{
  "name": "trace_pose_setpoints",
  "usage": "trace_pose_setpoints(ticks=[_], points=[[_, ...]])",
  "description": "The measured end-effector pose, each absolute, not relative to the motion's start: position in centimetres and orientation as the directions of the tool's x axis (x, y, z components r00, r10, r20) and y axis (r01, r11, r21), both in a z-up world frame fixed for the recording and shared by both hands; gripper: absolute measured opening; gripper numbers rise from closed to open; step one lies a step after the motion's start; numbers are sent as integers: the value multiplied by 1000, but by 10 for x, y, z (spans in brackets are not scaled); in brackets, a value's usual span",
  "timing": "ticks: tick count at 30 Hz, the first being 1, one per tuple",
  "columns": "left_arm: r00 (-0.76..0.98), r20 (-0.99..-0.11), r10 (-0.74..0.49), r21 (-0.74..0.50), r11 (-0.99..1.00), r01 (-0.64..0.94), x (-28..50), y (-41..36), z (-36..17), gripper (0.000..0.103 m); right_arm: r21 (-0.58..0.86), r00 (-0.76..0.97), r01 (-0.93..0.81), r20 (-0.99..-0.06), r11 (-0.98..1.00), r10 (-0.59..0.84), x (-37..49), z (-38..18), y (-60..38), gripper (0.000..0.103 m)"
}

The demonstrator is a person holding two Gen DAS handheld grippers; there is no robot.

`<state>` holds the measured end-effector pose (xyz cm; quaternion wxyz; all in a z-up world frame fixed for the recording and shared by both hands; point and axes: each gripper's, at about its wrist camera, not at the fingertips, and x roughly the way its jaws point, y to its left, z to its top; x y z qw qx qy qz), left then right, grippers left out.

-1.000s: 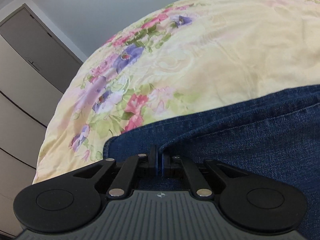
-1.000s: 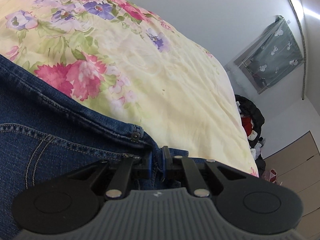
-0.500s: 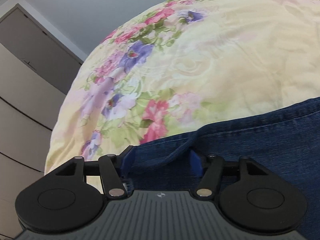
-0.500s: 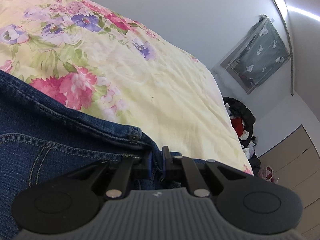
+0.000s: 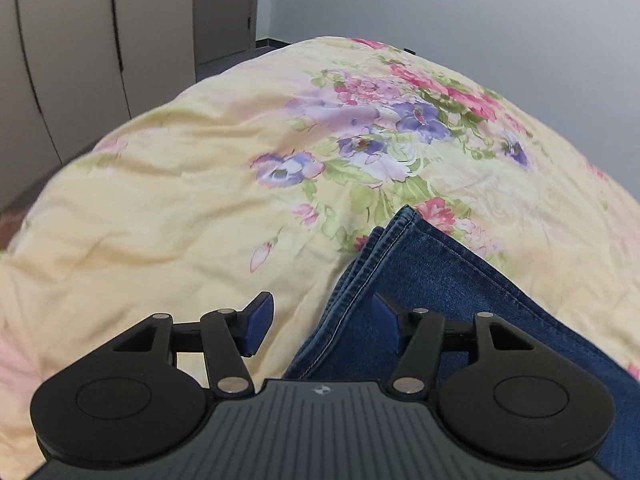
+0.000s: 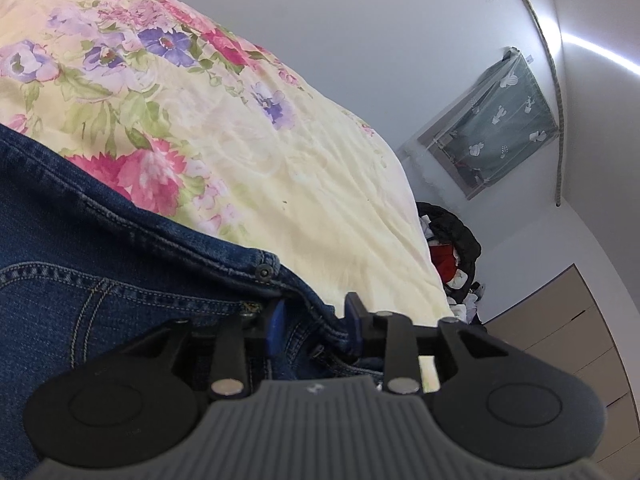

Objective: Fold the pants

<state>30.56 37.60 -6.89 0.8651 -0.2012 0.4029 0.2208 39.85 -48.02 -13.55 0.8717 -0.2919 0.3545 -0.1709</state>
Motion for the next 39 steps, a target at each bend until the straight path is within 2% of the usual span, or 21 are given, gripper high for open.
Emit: trace_pose_setpoints(ticks=[1, 4, 5, 7, 8, 9, 11, 12, 13, 18, 23, 24, 26, 28, 29, 30, 32, 36, 39], points=[[588, -785, 193, -221, 800, -558, 296, 380, -72, 61, -614, 707, 111, -504, 782, -496, 391, -129, -479, 84], [654, -751, 86, -417, 706, -572, 265, 392, -85, 51, -577, 689, 118, -538, 808, -485, 376, -118, -475, 81], [671, -739, 62, -462, 678, -572, 259, 394, -90, 49, -568, 678, 122, -551, 814, -486, 370, -117, -472, 81], [701, -712, 25, -539, 620, -570, 249, 397, -101, 37, -542, 673, 116, -573, 832, -467, 355, -115, -468, 81], [718, -695, 12, -569, 601, -561, 247, 397, -104, 34, -535, 672, 112, -580, 837, -460, 347, -114, -466, 81], [732, -682, 3, -592, 585, -554, 245, 396, -107, 32, -527, 667, 105, -592, 844, -453, 339, -115, -463, 81], [736, -676, 18, -598, 569, -564, 245, 395, -110, 19, -514, 658, 93, -611, 853, -440, 325, -116, -458, 81], [729, -683, 28, -585, 577, -570, 247, 394, -110, 6, -510, 655, 90, -617, 856, -437, 319, -116, -456, 81], [718, -695, 46, -558, 595, -579, 248, 392, -108, 1, -502, 651, 87, -625, 860, -431, 312, -116, -454, 81], [647, -751, 131, -397, 693, -601, 250, 382, -102, 1, -457, 626, 91, -665, 885, -408, 288, -114, -449, 81], [627, -758, 181, -335, 717, -612, 256, 372, -114, 3, -334, 580, 142, -735, 932, -351, 271, -111, -445, 81], [624, -756, 198, -314, 727, -611, 256, 369, -112, 6, -315, 578, 145, -742, 938, -338, 267, -109, -442, 80], [617, -747, 246, -262, 745, -614, 252, 361, -105, 17, -265, 579, 149, -757, 953, -302, 256, -104, -433, 79], [610, -725, 320, -185, 763, -620, 247, 349, -96, 21, -190, 577, 154, -779, 970, -244, 241, -98, -424, 76], [624, -705, 337, -158, 784, -601, 244, 342, -92, 21, -150, 572, 156, -792, 976, -213, 234, -96, -420, 70], [645, -688, 331, -144, 810, -569, 243, 335, -88, 21, -103, 563, 156, -808, 982, -175, 227, -95, -415, 59], [671, -684, 285, -132, 857, -498, 244, 320, -83, 21, -21, 548, 155, -830, 988, -104, 211, -96, -405, 52], [688, -691, 221, -58, 932, -358, 254, 278, -81, 21, 69, 516, 122, -857, 990, -4, 190, -110, -378, 49], [691, -697, 193, 0, 963, -269, 262, 246, -86, 21, 69, 519, 117, -855, 991, -2, 189, -125, -364, 47]])
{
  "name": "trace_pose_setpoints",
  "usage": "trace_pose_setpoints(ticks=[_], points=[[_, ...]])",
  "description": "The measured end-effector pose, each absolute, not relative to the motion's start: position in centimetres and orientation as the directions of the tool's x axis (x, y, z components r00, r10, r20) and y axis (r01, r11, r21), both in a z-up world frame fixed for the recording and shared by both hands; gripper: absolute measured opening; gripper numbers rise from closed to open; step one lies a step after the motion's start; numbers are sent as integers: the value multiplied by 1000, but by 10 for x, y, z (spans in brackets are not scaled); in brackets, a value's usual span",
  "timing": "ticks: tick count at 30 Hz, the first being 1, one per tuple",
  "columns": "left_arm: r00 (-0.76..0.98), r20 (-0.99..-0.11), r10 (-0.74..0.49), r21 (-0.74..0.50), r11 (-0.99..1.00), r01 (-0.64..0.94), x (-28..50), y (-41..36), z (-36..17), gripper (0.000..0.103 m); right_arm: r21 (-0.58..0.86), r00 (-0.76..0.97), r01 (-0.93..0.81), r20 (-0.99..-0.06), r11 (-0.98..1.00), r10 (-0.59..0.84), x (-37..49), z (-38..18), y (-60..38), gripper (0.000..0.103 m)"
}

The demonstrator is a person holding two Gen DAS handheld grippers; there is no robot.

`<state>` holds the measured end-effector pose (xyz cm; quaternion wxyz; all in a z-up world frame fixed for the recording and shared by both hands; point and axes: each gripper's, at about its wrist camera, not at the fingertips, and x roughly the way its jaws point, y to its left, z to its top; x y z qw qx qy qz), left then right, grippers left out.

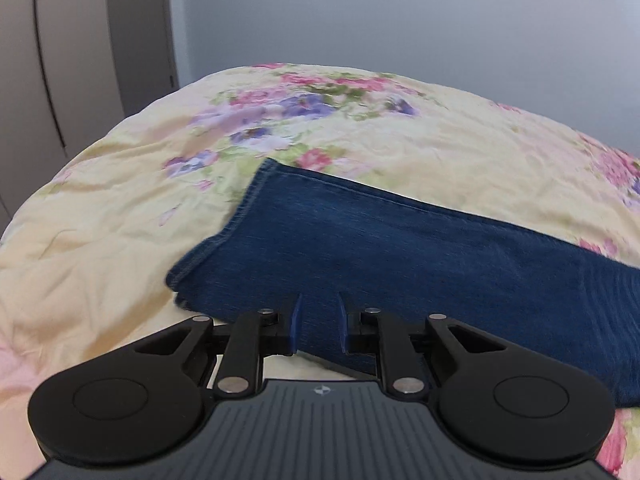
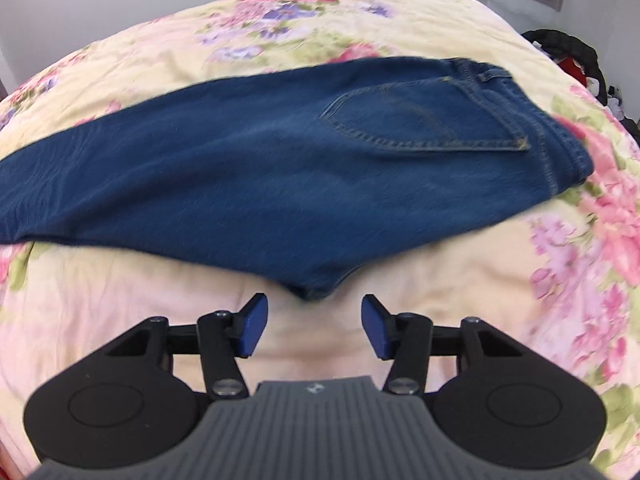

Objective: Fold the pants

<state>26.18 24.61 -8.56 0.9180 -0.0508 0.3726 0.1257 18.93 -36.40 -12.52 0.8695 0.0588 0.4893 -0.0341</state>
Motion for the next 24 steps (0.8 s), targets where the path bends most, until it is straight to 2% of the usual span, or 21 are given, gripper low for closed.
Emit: trace_pose_setpoints(ticks=[2, 4, 5, 8, 17, 24], points=[[680, -715, 162, -7, 971, -239, 266, 232, -92, 21, 60, 532, 138, -846, 989, -23, 194, -133, -362, 46], [667, -730, 149, 0, 976, -218, 272, 219, -101, 21, 53, 536, 164, -843, 985, -44, 198, -136, -365, 32], [659, -736, 153, 13, 977, -213, 274, 215, -105, 21, 70, 534, 176, -845, 982, -36, 200, -136, -369, 15], [588, -786, 192, 65, 971, -231, 284, 212, -124, 16, 94, 501, 198, -865, 976, -19, 202, -140, -384, 4], [542, -797, 266, 136, 954, -268, 290, 203, -122, 14, 142, 439, 213, -898, 967, 35, 202, -138, -402, 1], [630, -763, 145, 50, 985, -166, 283, 171, -100, 18, 79, 546, 142, -838, 987, -11, 194, -104, -439, 3]])
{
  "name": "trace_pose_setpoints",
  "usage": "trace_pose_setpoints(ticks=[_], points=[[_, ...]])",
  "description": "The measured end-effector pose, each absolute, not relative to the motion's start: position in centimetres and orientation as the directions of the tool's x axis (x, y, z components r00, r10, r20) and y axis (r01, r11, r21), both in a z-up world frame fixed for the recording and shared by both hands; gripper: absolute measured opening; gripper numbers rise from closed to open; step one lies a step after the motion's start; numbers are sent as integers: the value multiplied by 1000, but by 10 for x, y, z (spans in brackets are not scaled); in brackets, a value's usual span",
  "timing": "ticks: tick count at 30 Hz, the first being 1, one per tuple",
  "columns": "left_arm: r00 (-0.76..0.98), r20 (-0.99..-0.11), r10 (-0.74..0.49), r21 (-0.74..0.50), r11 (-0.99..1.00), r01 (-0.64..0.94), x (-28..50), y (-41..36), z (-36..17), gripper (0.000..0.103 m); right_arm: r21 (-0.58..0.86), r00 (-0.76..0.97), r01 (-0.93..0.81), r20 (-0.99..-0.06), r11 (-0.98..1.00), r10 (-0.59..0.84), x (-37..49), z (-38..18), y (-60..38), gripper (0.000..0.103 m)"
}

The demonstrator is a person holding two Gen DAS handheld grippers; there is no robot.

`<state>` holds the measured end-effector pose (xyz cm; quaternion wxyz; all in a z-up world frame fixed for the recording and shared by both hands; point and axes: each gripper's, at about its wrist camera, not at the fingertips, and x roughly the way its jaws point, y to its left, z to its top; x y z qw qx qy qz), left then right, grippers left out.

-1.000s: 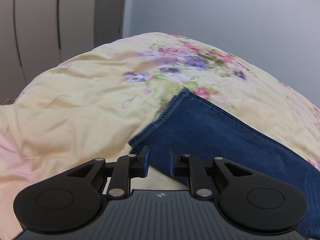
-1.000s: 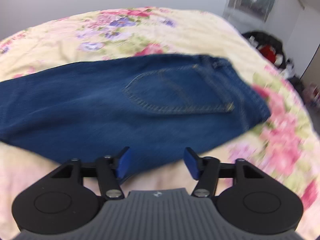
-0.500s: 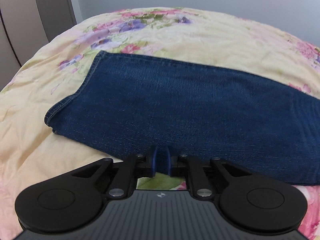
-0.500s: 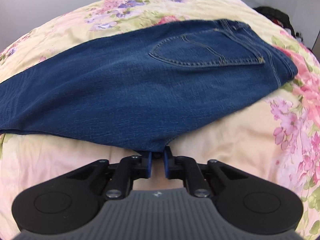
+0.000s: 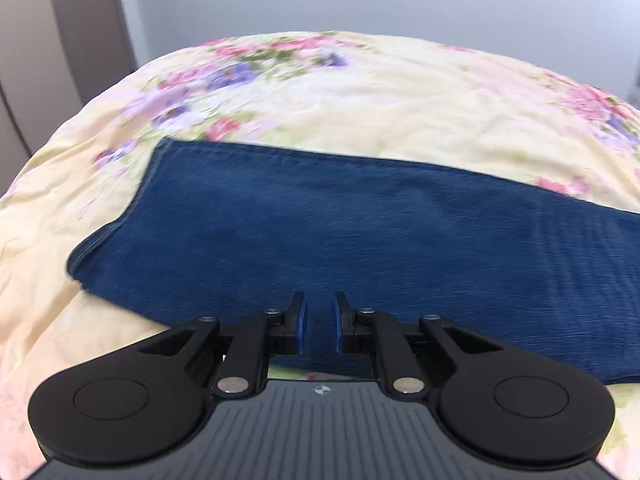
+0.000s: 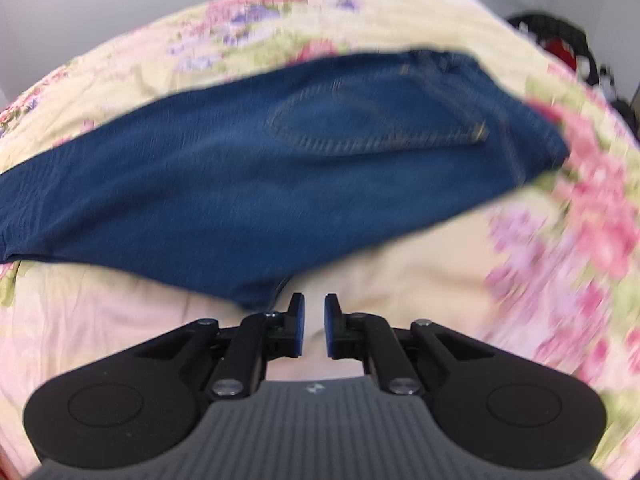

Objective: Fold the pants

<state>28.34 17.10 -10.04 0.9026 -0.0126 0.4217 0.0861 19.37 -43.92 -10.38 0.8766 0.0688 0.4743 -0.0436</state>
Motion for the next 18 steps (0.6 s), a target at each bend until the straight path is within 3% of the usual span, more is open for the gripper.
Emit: trace_pose_setpoints(ticks=[8, 18], points=[[653, -754, 72, 16, 996, -92, 309, 144, -99, 21, 115, 640, 217, -767, 969, -52, 273, -101, -524, 8], [624, -779, 51, -18, 994, -104, 360, 148, -123, 23, 115, 624, 149, -782, 982, -3, 402, -144, -525, 10]])
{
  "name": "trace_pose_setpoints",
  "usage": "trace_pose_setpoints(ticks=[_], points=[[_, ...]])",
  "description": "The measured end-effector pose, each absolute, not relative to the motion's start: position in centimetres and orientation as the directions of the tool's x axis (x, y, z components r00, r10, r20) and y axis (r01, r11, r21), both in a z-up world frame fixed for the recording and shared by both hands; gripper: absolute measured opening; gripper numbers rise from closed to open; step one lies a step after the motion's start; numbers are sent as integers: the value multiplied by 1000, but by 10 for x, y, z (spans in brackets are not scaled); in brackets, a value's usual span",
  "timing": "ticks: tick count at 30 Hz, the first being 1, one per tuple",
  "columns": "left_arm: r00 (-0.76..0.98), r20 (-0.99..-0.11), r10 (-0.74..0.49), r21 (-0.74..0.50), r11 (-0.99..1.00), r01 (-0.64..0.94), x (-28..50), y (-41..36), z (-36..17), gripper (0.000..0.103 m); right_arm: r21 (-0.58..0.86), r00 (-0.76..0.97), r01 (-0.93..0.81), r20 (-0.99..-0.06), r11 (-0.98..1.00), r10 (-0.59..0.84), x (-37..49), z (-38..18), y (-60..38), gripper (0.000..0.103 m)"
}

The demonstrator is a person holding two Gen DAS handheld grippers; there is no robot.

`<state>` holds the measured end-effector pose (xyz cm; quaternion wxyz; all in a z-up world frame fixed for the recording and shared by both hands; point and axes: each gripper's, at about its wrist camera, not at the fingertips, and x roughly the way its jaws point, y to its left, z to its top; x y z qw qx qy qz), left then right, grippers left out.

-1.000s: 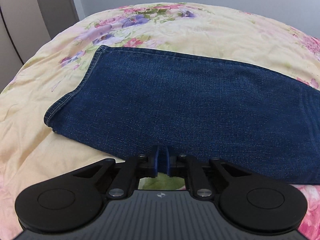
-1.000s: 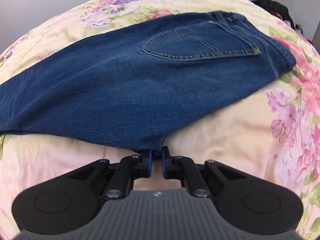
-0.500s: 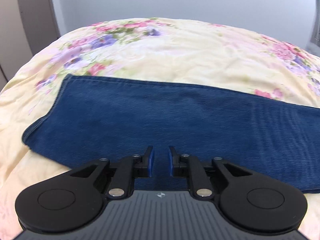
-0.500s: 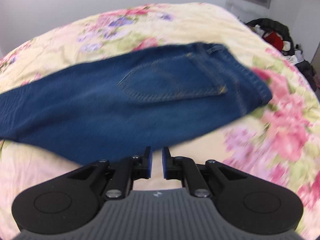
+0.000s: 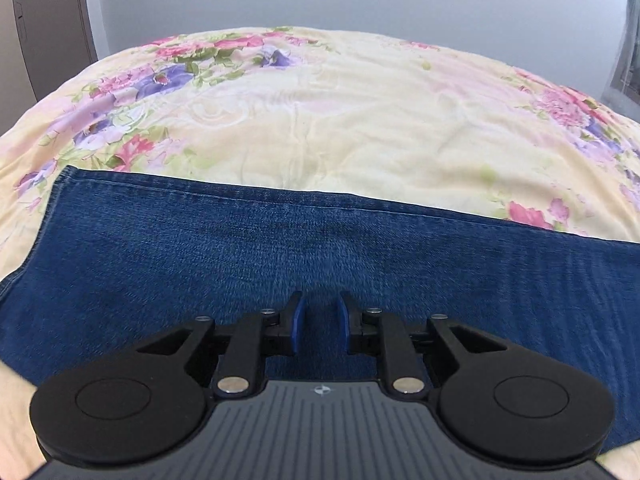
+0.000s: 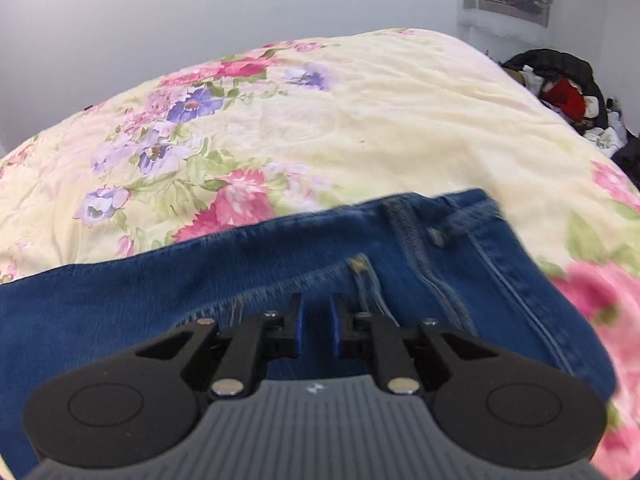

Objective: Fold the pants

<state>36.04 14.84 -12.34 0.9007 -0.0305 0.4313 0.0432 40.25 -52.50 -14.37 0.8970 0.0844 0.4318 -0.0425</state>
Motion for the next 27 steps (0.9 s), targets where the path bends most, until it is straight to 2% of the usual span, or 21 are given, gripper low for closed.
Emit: trace_pose_setpoints(ticks=[2, 6, 14, 19, 23, 25, 27], points=[[620, -783, 61, -8, 994, -107, 368, 149, -130, 24, 98, 622, 153, -782, 983, -19, 423, -153, -521, 9], [623, -780, 61, -23, 992, -127, 378, 153, -138, 24, 86, 593, 189, -804, 978, -44, 454, -171, -522, 0], [641, -762, 88, -29, 985, -169, 386, 155, -133, 23, 12, 591, 197, -799, 980, -109, 464, -168, -511, 0], [670, -738, 79, -85, 974, -209, 367, 179, -109, 24, -79, 644, 155, -748, 985, -162, 441, -141, -488, 2], [697, -715, 50, -204, 939, -277, 337, 220, -89, 32, -63, 673, 77, -733, 995, -99, 422, -121, -460, 3], [702, -712, 5, -280, 915, -291, 319, 241, -82, 44, -31, 672, 33, -740, 999, -45, 415, -115, -442, 3], [706, -708, -8, -313, 900, -304, 299, 256, -78, 46, -7, 673, -16, -740, 1000, 6, 407, -111, -418, 3]])
